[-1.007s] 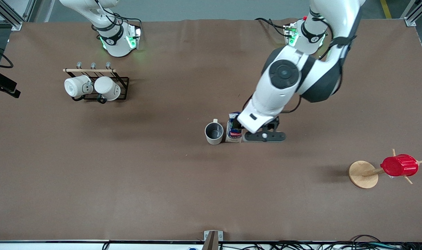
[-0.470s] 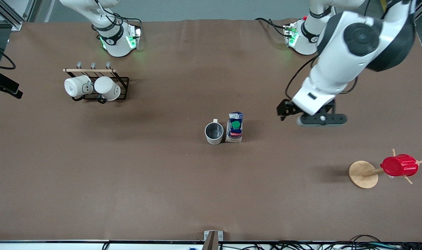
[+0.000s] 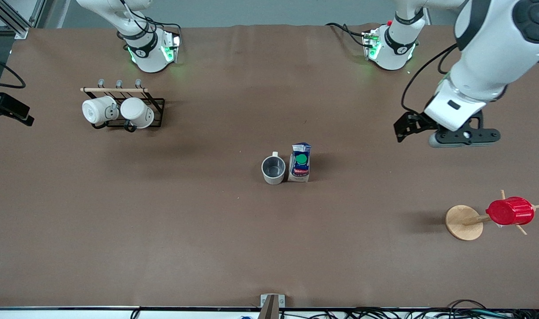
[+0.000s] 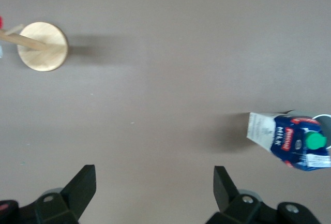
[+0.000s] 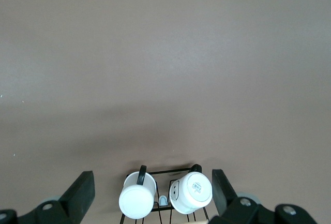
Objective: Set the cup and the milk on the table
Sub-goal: 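Open the left gripper and withdraw it from the carton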
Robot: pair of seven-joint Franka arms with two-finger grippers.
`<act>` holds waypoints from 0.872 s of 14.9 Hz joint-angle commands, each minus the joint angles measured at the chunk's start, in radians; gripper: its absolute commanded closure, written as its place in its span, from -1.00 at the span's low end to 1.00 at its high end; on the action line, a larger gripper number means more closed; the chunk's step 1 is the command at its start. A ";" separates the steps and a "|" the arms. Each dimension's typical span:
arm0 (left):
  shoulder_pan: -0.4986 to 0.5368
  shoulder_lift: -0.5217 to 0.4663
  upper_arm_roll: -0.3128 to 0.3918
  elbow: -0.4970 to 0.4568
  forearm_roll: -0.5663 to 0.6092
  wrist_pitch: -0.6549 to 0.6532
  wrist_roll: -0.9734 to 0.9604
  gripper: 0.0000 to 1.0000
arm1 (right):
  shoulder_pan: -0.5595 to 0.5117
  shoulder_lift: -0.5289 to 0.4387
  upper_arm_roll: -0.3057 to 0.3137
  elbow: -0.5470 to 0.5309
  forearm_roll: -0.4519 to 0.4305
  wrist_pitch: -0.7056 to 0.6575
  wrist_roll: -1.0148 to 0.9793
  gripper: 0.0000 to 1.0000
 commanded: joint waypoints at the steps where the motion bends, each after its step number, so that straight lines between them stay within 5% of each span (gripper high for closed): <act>1: 0.050 -0.042 -0.002 -0.013 -0.023 -0.038 0.088 -1.00 | 0.004 -0.019 -0.006 -0.022 0.022 -0.001 0.013 -1.00; 13: 0.129 -0.024 0.003 0.133 -0.021 -0.152 0.206 -1.00 | 0.006 -0.021 -0.018 -0.017 0.077 -0.004 -0.005 -1.00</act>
